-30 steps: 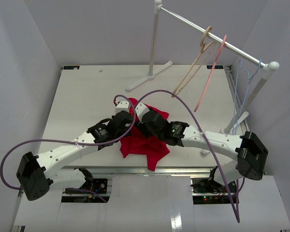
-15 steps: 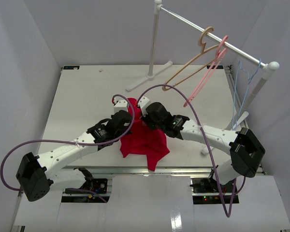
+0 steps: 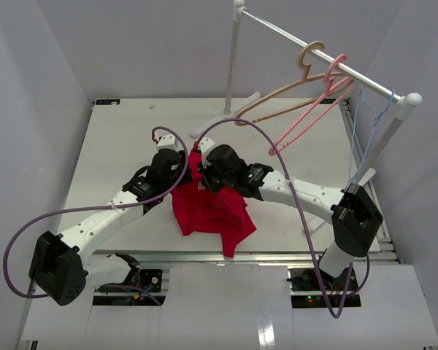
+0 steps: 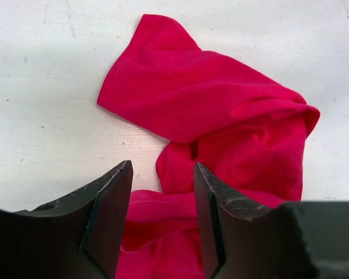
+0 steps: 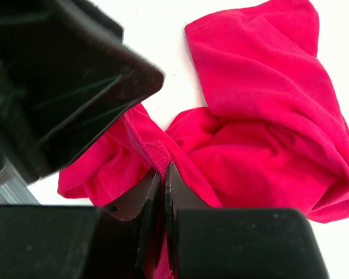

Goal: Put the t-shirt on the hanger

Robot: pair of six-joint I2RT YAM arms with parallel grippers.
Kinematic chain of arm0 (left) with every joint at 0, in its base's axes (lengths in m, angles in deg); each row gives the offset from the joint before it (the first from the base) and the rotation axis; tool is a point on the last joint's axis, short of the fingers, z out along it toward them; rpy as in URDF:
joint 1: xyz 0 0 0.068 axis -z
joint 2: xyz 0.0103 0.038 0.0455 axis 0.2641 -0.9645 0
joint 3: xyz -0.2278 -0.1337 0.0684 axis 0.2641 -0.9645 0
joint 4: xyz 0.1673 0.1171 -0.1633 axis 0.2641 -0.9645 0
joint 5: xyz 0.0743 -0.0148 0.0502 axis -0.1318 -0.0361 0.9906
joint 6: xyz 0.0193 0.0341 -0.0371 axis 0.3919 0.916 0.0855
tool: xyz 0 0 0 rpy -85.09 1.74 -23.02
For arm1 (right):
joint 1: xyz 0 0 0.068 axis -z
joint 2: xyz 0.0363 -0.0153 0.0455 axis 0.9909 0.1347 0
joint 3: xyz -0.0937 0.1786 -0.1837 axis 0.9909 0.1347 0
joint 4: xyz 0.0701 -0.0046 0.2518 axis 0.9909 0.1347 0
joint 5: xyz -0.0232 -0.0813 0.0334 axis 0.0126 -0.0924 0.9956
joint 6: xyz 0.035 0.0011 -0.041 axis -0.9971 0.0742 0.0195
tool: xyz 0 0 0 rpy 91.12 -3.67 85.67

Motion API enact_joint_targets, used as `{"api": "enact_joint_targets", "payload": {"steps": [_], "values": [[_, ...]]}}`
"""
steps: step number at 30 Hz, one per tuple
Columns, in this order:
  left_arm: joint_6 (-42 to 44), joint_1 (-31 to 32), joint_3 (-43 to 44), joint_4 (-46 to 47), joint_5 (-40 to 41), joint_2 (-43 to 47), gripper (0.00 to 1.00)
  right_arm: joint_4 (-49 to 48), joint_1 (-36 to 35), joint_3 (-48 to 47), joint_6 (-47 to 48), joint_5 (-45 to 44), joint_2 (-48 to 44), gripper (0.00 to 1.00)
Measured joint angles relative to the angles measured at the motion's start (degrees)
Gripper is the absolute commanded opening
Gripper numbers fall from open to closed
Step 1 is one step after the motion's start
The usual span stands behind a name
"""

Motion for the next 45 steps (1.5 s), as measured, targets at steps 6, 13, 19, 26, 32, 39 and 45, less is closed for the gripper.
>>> {"api": "enact_joint_targets", "payload": {"steps": [6, 13, 19, 26, 32, 39, 45], "values": [[-0.09, 0.11, -2.45, -1.63, -0.68, 3.25, 0.51, 0.94, 0.02, -0.98, -2.4, -0.44, 1.6, 0.08], [-1.81, 2.27, -2.94, -6.2, 2.35, 9.8, 0.5, 2.92, 0.14, -4.43, -3.82, -1.59, 3.7, 0.08], [-3.05, 2.75, -3.01, -7.44, 2.49, 10.62, 0.44, 3.69, 0.39, -5.19, -4.63, -1.82, 3.85, 0.08], [-5.27, 3.31, -4.99, -9.81, 4.38, 8.11, 0.45, 3.68, 0.57, -5.2, -5.03, -1.79, 3.85, 0.08], [-6.84, 3.31, -4.99, -10.14, 6.13, 5.65, 0.46, 3.63, 0.57, -5.2, -5.44, -1.79, 3.85, 0.08], [-7.57, 3.31, -4.77, -10.07, 7.67, -0.07, 0.42, 2.94, 0.56, -4.21, -5.95, -1.63, 3.69, 0.08], [-7.81, 3.31, -3.56, -9.82, 8.77, -2.09, 0.14, 1.41, 0.54, -0.91, -6.13, -1.6, 2.12, 0.08]]}}
